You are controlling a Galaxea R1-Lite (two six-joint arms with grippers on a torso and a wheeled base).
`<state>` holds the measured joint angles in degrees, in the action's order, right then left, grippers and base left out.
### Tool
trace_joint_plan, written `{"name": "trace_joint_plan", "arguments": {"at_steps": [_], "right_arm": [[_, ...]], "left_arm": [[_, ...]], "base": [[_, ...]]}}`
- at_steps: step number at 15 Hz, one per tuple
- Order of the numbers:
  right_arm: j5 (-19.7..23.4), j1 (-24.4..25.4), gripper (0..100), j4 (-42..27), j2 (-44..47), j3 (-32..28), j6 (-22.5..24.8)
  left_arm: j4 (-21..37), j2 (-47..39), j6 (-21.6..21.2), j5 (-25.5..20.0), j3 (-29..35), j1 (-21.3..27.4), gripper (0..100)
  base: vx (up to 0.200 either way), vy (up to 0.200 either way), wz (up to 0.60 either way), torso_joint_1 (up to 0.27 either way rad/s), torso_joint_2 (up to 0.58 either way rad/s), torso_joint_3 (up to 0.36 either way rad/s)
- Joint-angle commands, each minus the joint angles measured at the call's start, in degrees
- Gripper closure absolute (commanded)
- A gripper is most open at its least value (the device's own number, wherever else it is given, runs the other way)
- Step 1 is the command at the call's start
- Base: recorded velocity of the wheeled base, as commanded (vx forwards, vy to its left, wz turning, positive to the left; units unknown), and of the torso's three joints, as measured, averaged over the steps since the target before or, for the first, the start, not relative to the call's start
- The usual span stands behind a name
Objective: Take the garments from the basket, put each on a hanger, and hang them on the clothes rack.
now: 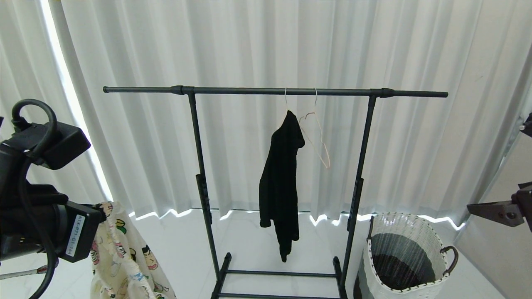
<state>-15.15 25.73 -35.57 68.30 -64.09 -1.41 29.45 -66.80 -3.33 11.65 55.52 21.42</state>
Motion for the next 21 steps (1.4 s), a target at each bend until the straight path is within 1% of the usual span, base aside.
{"name": "trace_joint_plan", "arguments": {"at_steps": [1,5,9,11,13,18,20,21], "right_arm": [[-0.05,0.02,0,0.06,0.16,0.01,0.01],[-0.23,-0.42,0,-0.02,0.16,0.10,-0.08],[-0.40,-0.42,0,0.50,-0.45,2.91,0.01],[-0.40,-0.42,0,4.99,-1.42,6.96,0.36],[-0.49,-0.42,0,6.66,-1.86,8.71,0.45],[-0.49,-0.42,0,6.83,-1.59,9.07,0.10],[-0.32,-0.60,0,8.15,-1.07,9.68,-0.17],[-0.32,-0.69,0,10.61,-0.54,10.74,-0.52]], "left_arm": [[-0.01,-0.08,-0.01,0.04,0.03,0.03,100],[-0.01,-0.08,-0.01,0.04,0.03,0.03,100],[-0.01,-0.17,-0.01,0.04,0.03,0.11,100],[-0.01,-0.08,-0.01,0.04,0.29,0.11,100],[-0.01,-0.08,-0.01,0.04,0.29,0.11,100],[-0.18,-0.17,-0.01,-0.05,0.21,0.11,100],[-2.65,-0.17,-0.01,-0.05,-0.23,0.11,100],[-3.52,-0.26,-0.10,-0.05,-0.32,0.11,100]], "base": [[0.000,0.000,0.00,0.227,-0.50,-0.271],[0.000,0.000,0.00,0.243,-0.52,-0.287],[0.000,0.000,0.00,0.266,-0.55,-0.293],[0.000,0.200,0.00,0.276,-0.59,-0.310],[0.000,0.200,0.00,0.261,-0.56,-0.288],[0.000,0.200,0.00,0.048,-0.09,-0.046],[0.000,0.000,0.00,0.000,0.00,0.000],[0.000,0.000,0.00,0.000,0.00,0.000]]}}
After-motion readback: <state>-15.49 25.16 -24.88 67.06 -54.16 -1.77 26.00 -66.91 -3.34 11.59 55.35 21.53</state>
